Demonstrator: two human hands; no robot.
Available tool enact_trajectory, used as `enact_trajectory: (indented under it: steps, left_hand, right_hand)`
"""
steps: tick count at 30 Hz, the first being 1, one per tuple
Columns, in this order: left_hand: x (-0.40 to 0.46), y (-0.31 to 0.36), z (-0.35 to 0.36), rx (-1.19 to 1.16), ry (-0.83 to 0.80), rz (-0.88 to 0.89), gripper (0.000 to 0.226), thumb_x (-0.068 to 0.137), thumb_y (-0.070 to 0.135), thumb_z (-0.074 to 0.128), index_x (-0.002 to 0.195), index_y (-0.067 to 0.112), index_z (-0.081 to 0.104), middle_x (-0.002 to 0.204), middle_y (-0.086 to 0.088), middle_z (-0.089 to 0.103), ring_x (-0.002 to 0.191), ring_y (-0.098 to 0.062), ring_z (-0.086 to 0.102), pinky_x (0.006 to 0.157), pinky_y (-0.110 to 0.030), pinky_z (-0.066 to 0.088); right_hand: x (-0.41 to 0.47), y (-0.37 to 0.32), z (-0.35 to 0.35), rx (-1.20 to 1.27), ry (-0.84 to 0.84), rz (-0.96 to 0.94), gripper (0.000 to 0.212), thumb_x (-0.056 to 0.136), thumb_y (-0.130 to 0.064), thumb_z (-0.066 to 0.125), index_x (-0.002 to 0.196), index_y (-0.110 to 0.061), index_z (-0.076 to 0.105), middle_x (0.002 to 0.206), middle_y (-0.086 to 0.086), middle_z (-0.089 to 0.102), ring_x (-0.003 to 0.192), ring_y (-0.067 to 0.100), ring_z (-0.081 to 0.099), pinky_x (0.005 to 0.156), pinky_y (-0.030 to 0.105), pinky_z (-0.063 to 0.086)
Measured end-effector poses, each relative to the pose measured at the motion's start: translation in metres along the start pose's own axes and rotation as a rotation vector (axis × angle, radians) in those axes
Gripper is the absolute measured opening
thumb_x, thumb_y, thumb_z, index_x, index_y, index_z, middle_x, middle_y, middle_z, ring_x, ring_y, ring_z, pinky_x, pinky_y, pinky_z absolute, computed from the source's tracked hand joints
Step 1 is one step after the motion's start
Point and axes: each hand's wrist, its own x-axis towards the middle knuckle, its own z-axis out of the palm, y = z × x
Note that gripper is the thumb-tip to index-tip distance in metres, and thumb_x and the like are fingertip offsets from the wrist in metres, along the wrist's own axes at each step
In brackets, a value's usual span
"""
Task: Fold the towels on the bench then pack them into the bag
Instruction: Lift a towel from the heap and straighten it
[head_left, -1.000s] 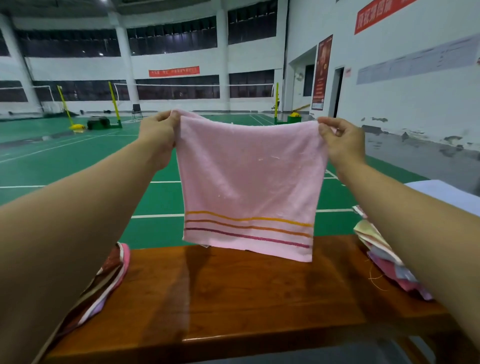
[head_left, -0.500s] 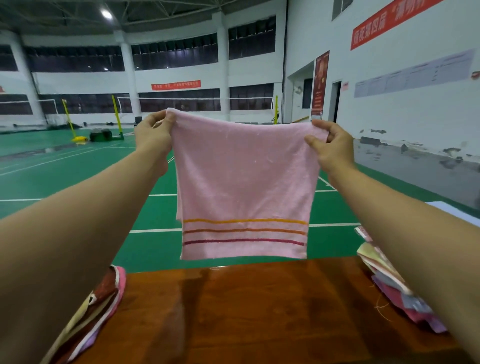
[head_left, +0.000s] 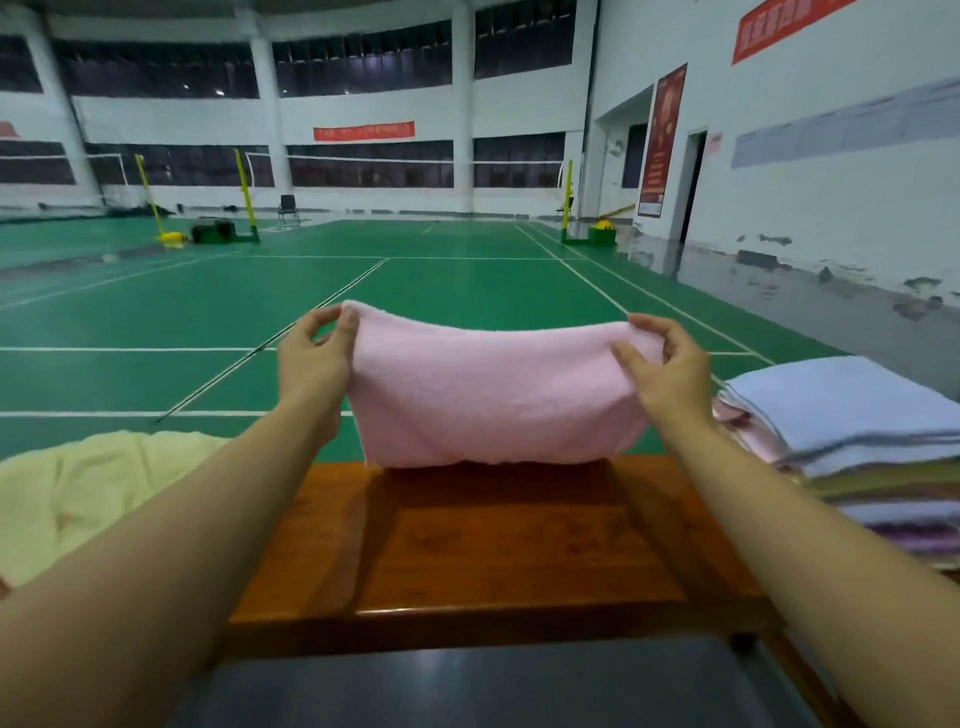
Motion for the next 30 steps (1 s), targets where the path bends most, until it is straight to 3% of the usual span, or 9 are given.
enact_trajectory:
  steps: [3, 6, 11, 15, 19, 24, 30]
  left_hand:
    - [-0.029, -0.017, -0.025, 0.185, -0.027, 0.082, 0.016, 0.099, 0.04, 0.063, 0.108, 0.027, 0.065, 0.076, -0.006, 0.058, 0.066, -0.017, 0.047, 0.06, -0.031, 0.036]
    - [-0.056, -0.03, -0.046, 0.277, -0.038, 0.083, 0.019, 0.101, 0.04, 0.058, 0.111, 0.025, 0.063, 0.079, -0.01, 0.057, 0.069, -0.019, 0.047, 0.064, -0.032, 0.038]
    - [-0.101, -0.063, -0.072, 0.391, -0.067, 0.035, 0.013, 0.102, 0.029, 0.058, 0.107, 0.017, 0.062, 0.078, 0.001, 0.06, 0.07, -0.017, 0.056, 0.061, -0.024, 0.042]
    - [-0.104, -0.093, -0.079, 0.579, -0.117, -0.034, 0.016, 0.101, 0.027, 0.056, 0.109, 0.013, 0.062, 0.102, -0.007, 0.068, 0.102, -0.029, 0.063, 0.083, -0.033, 0.042]
    - [-0.101, -0.106, -0.077, 0.74, -0.188, -0.077, 0.026, 0.106, 0.03, 0.047, 0.121, 0.01, 0.055, 0.122, -0.019, 0.065, 0.112, -0.037, 0.06, 0.096, -0.042, 0.042]
    - [-0.078, -0.101, -0.061, 0.734, -0.206, 0.008, 0.026, 0.108, 0.032, 0.04, 0.122, 0.012, 0.049, 0.115, -0.019, 0.066, 0.107, -0.038, 0.061, 0.083, -0.039, 0.038]
    - [-0.04, -0.117, -0.036, 0.801, -0.22, -0.01, 0.02, 0.107, 0.036, 0.042, 0.115, 0.02, 0.05, 0.096, -0.006, 0.064, 0.092, -0.032, 0.06, 0.077, -0.038, 0.039]
  right_hand:
    - [-0.034, 0.007, -0.01, -0.054, -0.06, 0.007, 0.031, 0.089, -0.018, 0.077, 0.115, -0.028, 0.064, 0.115, -0.007, 0.066, 0.109, 0.012, 0.061, 0.099, 0.029, 0.05]
    - [-0.067, 0.01, -0.021, -0.109, -0.115, 0.03, 0.032, 0.088, -0.022, 0.078, 0.114, -0.034, 0.063, 0.116, -0.009, 0.066, 0.109, 0.011, 0.062, 0.098, 0.028, 0.049]
    - [-0.122, 0.025, -0.029, -0.212, -0.225, 0.055, 0.031, 0.087, -0.018, 0.078, 0.114, -0.027, 0.066, 0.113, -0.011, 0.067, 0.108, 0.01, 0.06, 0.096, 0.022, 0.042]
    - [-0.138, 0.043, -0.029, -0.382, -0.334, 0.148, 0.031, 0.088, -0.02, 0.077, 0.117, -0.023, 0.067, 0.121, -0.005, 0.068, 0.116, 0.018, 0.06, 0.097, 0.025, 0.041]
    - [-0.143, 0.053, -0.027, -0.52, -0.429, 0.208, 0.035, 0.09, -0.025, 0.075, 0.123, -0.026, 0.063, 0.132, -0.006, 0.064, 0.122, 0.018, 0.058, 0.099, 0.028, 0.042]
    - [-0.119, 0.056, -0.016, -0.517, -0.377, 0.171, 0.032, 0.091, -0.024, 0.073, 0.122, -0.024, 0.064, 0.127, -0.004, 0.066, 0.12, 0.02, 0.059, 0.102, 0.032, 0.043]
    - [-0.083, 0.079, 0.007, -0.583, -0.36, 0.157, 0.034, 0.093, -0.025, 0.07, 0.125, -0.021, 0.062, 0.128, -0.002, 0.066, 0.122, 0.023, 0.058, 0.102, 0.036, 0.044]
